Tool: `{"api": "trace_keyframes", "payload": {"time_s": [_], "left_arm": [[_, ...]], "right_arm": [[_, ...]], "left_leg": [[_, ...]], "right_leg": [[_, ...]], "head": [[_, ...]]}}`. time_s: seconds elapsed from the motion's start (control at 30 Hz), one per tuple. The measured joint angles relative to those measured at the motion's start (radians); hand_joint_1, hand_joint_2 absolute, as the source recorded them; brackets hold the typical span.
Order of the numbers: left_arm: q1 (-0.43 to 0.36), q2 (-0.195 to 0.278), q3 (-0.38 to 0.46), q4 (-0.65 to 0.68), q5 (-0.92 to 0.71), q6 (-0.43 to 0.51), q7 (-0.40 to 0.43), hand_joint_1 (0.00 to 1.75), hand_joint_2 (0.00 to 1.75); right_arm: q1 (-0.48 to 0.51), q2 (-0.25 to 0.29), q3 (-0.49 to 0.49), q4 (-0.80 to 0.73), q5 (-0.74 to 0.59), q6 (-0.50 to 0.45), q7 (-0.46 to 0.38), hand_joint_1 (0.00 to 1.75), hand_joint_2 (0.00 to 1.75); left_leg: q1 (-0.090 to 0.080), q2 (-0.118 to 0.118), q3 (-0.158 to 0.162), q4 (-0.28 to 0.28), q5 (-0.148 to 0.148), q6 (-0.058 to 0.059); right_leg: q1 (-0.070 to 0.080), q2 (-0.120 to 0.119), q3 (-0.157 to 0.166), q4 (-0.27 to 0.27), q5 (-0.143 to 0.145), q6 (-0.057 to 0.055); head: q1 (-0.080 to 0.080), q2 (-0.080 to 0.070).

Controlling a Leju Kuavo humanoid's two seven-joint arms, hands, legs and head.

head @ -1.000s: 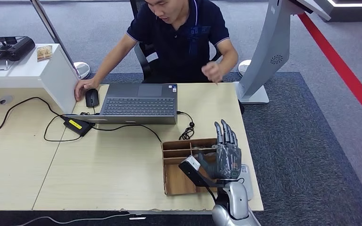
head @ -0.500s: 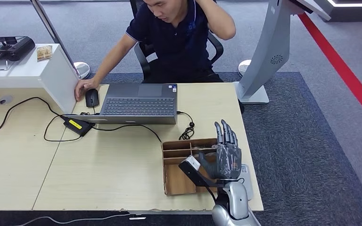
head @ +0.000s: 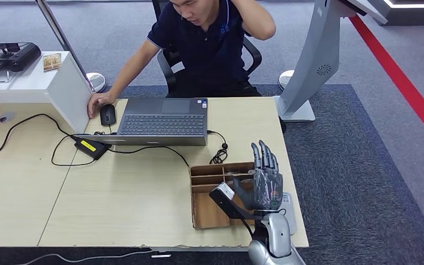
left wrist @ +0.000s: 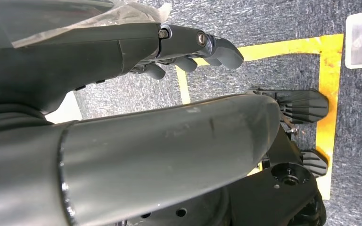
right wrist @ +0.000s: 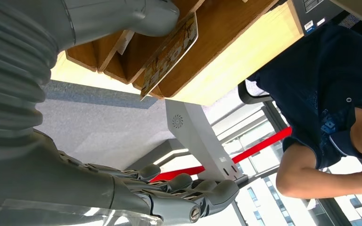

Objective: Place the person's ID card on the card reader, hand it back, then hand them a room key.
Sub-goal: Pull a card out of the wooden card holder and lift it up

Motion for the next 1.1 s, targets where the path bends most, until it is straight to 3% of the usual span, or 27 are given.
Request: {"api": "trace_keyframes", "payload": {"time_s": [0.73, 1.1], "left_arm": [[0.000, 0.000, 0.000, 0.000, 0.004, 0.000, 0.000, 0.00, 0.00], [0.000, 0.000, 0.000, 0.000, 0.005, 0.000, 0.000, 0.00, 0.00]], "right_arm": [[0.001, -0.004, 0.000, 0.017, 0.001, 0.000, 0.023, 0.13, 1.75], [0.002, -0.009, 0.000, 0.020, 0.000, 0.000, 0.024, 0.28, 1.75]], "left_leg": [[0.000, 0.000, 0.000, 0.000, 0.000, 0.000], [0.000, 0.000, 0.000, 0.000, 0.000, 0.000]], "right_leg": [[0.000, 0.000, 0.000, 0.000, 0.000, 0.000], [0.000, 0.000, 0.000, 0.000, 0.000, 0.000]], "head": [[0.000, 0.000], [0.000, 0.000]]}}
